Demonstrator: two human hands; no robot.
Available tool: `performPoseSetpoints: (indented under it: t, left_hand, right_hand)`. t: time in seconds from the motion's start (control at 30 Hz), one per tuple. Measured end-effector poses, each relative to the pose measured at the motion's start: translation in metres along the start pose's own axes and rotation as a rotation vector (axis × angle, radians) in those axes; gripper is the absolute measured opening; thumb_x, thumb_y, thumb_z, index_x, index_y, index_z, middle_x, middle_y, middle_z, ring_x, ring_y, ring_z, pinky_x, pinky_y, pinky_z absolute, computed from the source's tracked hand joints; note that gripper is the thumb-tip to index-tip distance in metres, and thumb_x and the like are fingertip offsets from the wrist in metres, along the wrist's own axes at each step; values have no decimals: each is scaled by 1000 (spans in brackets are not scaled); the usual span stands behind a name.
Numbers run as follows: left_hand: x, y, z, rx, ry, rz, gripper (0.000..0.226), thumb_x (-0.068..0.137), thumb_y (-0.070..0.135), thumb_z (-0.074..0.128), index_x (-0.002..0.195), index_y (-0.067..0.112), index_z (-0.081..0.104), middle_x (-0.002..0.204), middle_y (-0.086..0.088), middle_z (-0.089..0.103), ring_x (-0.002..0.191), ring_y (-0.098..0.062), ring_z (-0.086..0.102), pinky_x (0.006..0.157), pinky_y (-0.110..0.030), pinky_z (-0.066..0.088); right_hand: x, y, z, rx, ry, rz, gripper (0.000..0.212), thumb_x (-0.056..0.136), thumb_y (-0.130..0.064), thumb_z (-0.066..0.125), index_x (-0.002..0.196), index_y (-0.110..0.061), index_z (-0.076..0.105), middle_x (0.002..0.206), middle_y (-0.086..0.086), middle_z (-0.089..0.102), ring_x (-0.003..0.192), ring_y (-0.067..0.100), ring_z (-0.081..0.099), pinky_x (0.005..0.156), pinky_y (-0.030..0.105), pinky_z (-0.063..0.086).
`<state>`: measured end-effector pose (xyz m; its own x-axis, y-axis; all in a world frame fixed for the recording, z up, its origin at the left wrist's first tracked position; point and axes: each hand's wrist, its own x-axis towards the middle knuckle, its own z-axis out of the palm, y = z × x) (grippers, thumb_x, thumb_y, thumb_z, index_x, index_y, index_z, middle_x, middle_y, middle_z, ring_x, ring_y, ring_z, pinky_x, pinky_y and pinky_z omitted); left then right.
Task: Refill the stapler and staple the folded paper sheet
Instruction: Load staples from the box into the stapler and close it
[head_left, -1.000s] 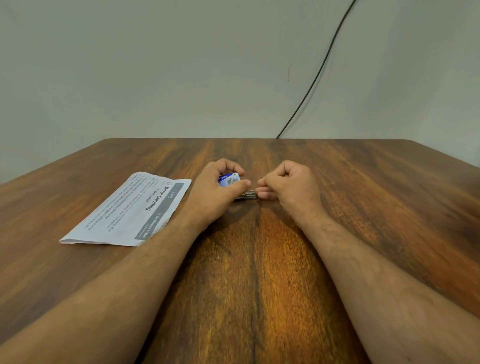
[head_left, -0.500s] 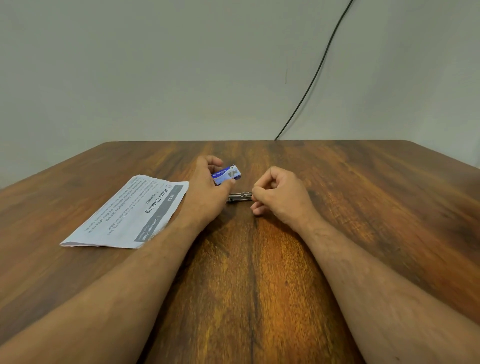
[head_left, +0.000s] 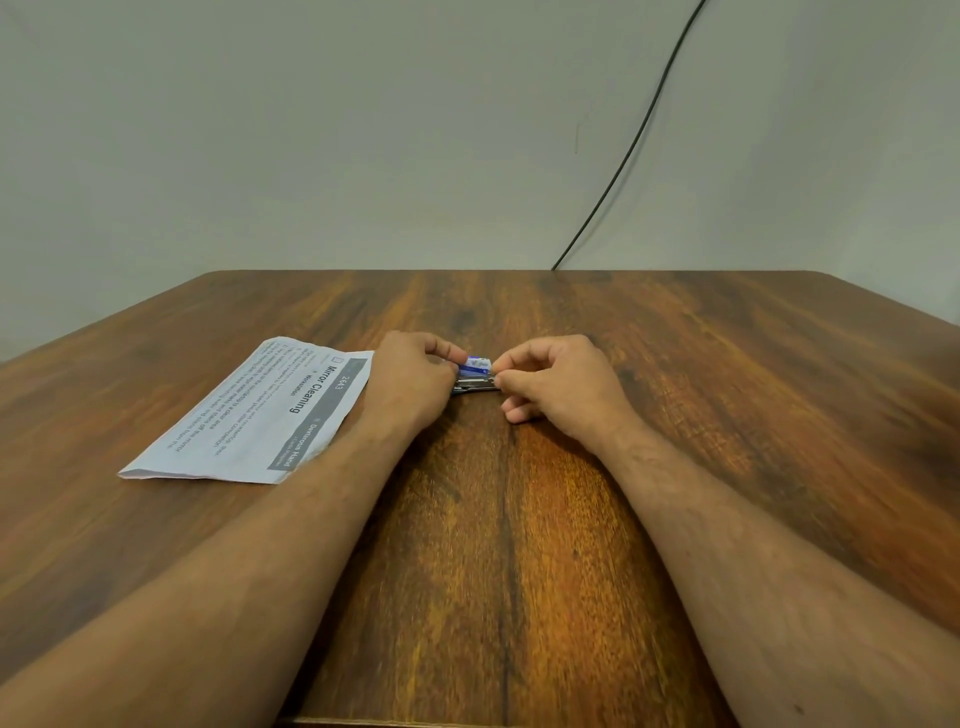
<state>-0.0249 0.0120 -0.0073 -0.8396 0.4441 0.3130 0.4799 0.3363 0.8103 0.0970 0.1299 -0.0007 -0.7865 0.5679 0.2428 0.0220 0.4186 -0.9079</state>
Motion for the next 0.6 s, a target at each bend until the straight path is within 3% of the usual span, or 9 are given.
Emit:
performPoseSetpoints:
  t: [0.1,0.23,0.33,0.4,0.5,0.6]
  left_hand:
    - [3,-2,2,33,-2,17,19,96,13,63,89,27,75,96,-1,74,80,-8,66,65,-21,49]
    - [3,-3,5,89,-36,43,28,98,12,54,108,23,78,96,-2,73,66,-5,58,56,-20,39]
    - [1,-2,6,90,-75,87,38,96,7,48,118,23,76,105,-4,75,73,-11,60,68,-23,45]
    - [1,-1,6,80,-82,104,37,96,6,49,115,23,76,107,-3,74,83,-12,61,72,-24,45]
    - [0,0,7,104,-98,96,35,94,5,49,102,24,78,91,-3,68,66,-9,53,56,-24,38]
    - [-2,2,6,110,-104,113,36,92,5,49,103,23,78,94,-1,68,70,-8,54,58,-24,38]
  right_hand:
    - [0,0,-1,2,-15,-1,9,88,-8,74,95,-14,78,74,2,75,61,14,73,65,28,63]
    - [1,1,0,14,-11,1,10,90,-8,73,97,-13,78,69,3,74,61,15,73,65,27,63]
    - [3,3,0,12,-7,5,11,91,-9,71,96,-16,78,66,3,75,61,17,73,69,33,64]
    - [5,5,0,17,3,6,12,92,-9,70,95,-18,77,64,2,74,60,16,74,69,34,64]
    - [5,5,-1,39,23,9,15,94,-7,67,104,-14,76,74,5,75,64,14,75,68,30,63]
    - [3,3,-2,82,33,7,13,95,-6,65,102,-9,75,82,10,75,67,12,74,63,24,62]
